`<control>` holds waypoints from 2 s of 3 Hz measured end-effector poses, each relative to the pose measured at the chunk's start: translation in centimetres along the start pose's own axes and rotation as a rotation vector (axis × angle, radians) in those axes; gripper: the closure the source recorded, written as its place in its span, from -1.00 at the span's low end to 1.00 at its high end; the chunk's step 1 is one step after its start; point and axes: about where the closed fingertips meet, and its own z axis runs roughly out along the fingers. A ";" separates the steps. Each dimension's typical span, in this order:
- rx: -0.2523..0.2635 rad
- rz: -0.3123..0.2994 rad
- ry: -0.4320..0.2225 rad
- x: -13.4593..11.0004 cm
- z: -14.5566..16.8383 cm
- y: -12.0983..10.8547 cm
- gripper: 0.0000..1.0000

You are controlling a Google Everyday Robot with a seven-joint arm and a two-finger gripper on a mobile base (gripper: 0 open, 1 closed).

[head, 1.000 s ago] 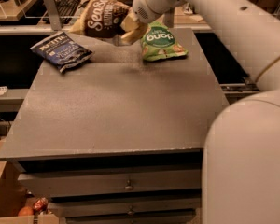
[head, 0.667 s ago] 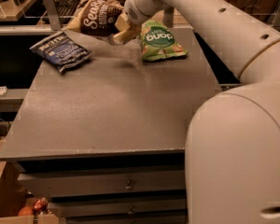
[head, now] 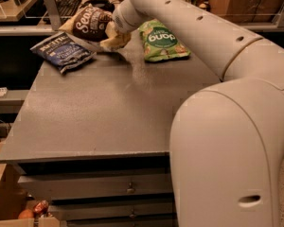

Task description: Move brown chip bag near blue chip bag

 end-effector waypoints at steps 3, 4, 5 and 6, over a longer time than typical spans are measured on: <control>-0.019 0.095 0.011 1.5 2.5 2.1 -0.67; -0.042 0.110 -0.008 1.7 2.3 2.9 -1.00; -0.059 0.120 -0.051 1.2 1.2 3.2 -1.00; -0.064 0.065 -0.136 0.2 -2.7 3.2 -1.00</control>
Offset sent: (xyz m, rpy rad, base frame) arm -0.0028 0.0203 -0.0294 0.0642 0.0686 -0.0686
